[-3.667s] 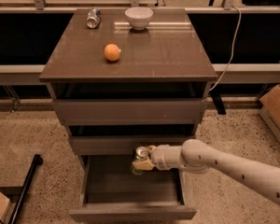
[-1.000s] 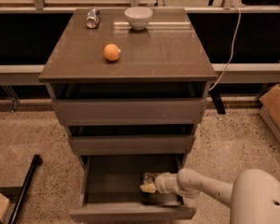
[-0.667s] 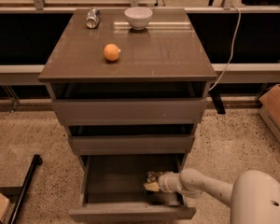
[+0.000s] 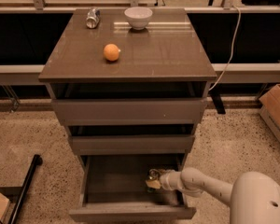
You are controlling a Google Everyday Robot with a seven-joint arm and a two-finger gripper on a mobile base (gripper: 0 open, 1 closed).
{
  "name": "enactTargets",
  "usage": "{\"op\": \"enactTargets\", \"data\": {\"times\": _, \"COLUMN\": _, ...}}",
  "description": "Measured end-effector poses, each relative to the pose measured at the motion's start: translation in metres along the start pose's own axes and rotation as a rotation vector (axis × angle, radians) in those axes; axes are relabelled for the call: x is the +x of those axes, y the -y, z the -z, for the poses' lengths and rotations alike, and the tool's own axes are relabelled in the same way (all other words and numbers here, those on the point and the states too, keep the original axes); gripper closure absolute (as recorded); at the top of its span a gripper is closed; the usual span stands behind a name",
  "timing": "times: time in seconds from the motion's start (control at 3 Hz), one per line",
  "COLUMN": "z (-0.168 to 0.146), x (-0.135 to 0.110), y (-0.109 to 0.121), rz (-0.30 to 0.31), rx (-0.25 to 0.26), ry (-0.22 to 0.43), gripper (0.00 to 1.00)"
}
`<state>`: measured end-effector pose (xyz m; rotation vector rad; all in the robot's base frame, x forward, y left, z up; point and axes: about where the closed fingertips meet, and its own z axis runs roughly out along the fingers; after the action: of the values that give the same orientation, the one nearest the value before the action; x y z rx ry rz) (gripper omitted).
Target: Place green can into bottom drawer
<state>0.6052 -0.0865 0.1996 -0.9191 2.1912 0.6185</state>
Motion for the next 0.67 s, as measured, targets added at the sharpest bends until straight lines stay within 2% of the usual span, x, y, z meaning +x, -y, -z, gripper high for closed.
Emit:
{"op": "enactTargets", "data": {"times": 0.33, "z": -0.0016, "x": 0.0000, "y": -0.0017, "rz": 0.000, "rx": -0.003, "ry": 0.000, "gripper": 0.11}}
{"op": "enactTargets", "data": {"times": 0.67, "z": -0.0028, "x": 0.0000, "y": -0.0031, "rz": 0.000, "rx": -0.006, "ry": 0.000, "gripper": 0.00}}
